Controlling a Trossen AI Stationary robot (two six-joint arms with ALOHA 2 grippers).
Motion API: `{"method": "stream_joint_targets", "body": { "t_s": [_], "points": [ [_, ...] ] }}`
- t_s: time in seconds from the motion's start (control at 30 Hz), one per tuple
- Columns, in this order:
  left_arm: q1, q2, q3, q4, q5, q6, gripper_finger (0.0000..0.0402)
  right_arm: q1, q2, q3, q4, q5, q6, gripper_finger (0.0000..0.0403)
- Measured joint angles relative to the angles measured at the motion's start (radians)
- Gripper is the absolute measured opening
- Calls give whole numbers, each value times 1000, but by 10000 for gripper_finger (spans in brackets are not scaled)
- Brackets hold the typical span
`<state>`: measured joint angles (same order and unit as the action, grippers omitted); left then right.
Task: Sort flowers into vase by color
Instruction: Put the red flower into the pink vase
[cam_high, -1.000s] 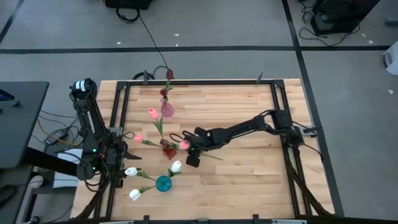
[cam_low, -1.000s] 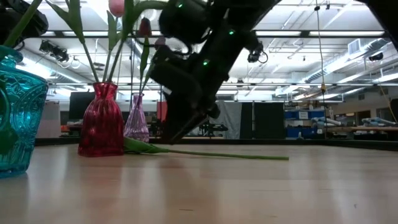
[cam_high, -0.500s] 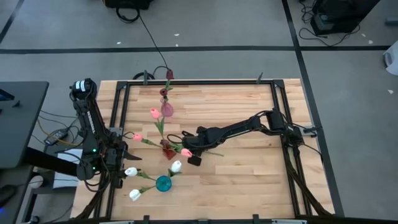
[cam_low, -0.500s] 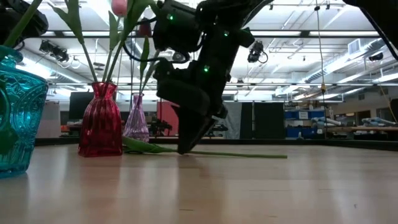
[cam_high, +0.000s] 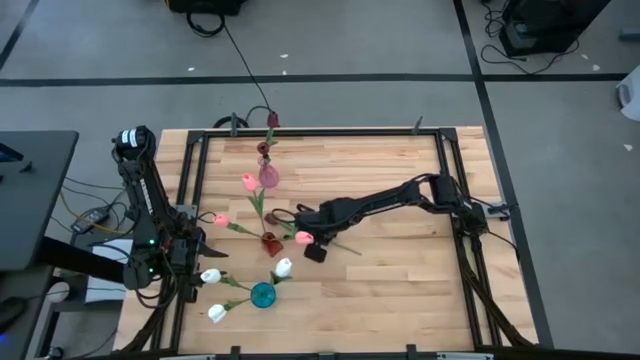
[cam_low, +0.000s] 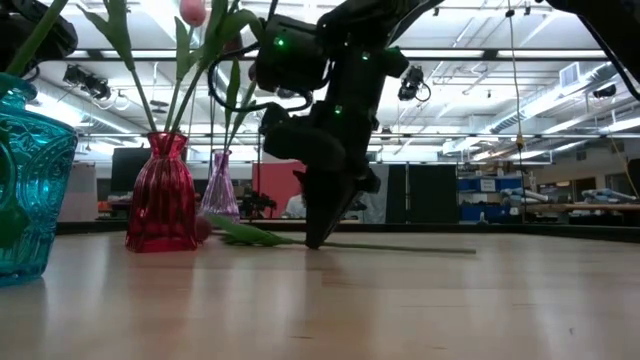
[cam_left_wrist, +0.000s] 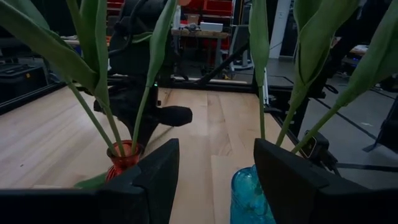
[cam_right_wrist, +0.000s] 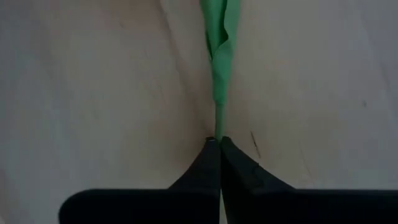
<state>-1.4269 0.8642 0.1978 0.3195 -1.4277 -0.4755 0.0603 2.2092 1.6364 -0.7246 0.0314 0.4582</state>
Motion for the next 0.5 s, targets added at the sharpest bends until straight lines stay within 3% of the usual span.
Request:
{"method": "stream_joint_targets", "body": {
  "t_s": [0.23, 0.5],
  "points": [
    [0, 0, 0, 1, 0, -1, 214, -26, -84, -5, -93, 114, 1, 3],
    [-21, -2, 0, 26, 0, -7, 214, -81, -194, -4, -18, 101, -117, 2]
  ]
}}
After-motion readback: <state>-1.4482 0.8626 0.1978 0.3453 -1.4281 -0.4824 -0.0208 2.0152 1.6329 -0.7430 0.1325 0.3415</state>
